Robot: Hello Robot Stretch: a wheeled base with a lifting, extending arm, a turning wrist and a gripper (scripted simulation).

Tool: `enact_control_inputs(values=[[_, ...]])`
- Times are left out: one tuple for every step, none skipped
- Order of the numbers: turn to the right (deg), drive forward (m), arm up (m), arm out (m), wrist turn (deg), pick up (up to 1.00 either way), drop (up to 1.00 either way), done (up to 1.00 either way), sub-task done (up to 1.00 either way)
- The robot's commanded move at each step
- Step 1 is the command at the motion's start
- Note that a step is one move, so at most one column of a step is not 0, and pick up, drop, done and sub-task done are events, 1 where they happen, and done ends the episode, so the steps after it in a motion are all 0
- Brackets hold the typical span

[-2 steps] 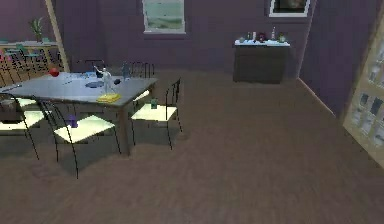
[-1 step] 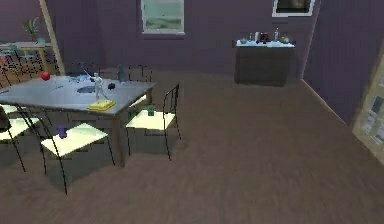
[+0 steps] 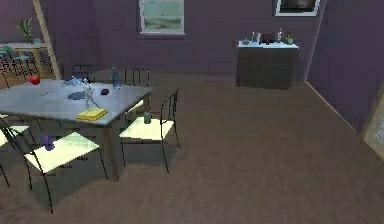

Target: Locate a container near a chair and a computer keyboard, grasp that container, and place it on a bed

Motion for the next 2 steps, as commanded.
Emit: enact_control_inputs(values=[[45.0, 0.00, 0.00, 0.00, 0.0, 0.00, 0.00, 0.00, 0.00], [12.0, 0.00, 0.00, 0.00, 0.0, 0.00, 0.00, 0.00, 0.00]])
